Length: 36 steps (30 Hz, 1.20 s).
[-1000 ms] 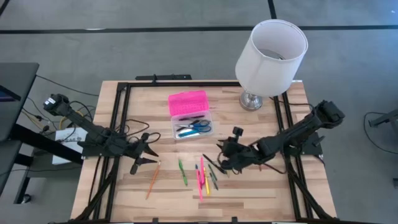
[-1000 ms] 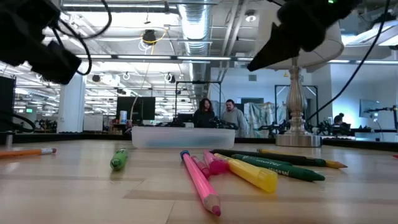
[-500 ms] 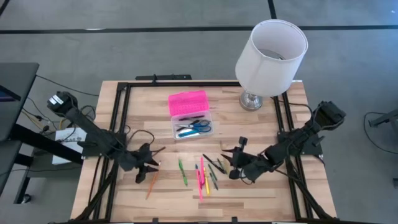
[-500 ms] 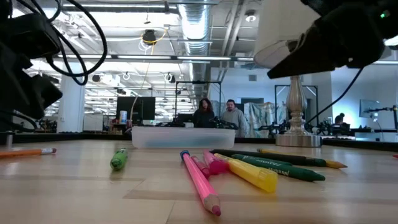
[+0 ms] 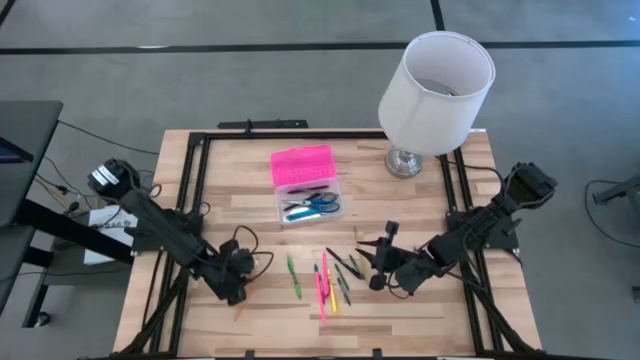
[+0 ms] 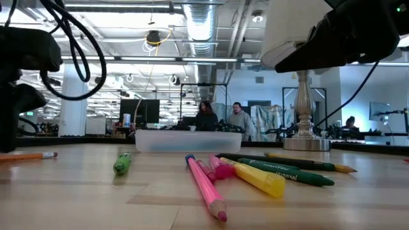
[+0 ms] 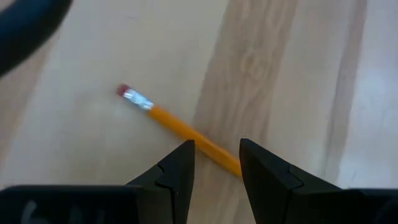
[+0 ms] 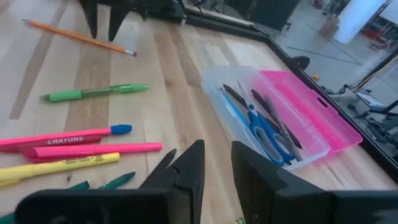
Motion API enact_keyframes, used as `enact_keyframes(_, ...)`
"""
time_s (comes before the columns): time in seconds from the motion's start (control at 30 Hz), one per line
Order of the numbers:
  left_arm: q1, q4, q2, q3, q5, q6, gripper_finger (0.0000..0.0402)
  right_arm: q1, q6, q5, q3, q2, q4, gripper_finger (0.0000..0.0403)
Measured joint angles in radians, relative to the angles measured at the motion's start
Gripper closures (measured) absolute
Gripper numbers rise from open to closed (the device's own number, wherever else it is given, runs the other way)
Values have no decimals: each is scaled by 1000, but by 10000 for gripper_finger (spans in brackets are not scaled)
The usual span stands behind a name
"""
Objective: Pick & place school supplies into a supply box
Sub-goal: Put the orange pencil into the pink supply box
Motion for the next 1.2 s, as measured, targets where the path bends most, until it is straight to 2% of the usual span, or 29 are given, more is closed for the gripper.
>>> enact_keyframes(0.23, 7, -7, 52, 15, 7, -22, 280, 22, -1, -2, 0, 0, 12, 329)
enact_keyframes(0.87, 14, -160, 52, 18, 56, -129, 280, 4, -2, -3, 0, 1, 13, 329)
enact_keyframes(1.07, 26, -190, 52, 18, 85, -103, 304, 4, -2, -3, 0, 1, 13, 329)
enact_keyframes(1.2, 31, -194, 52, 17, 95, 3, 330, 4, -2, -3, 0, 1, 13, 329)
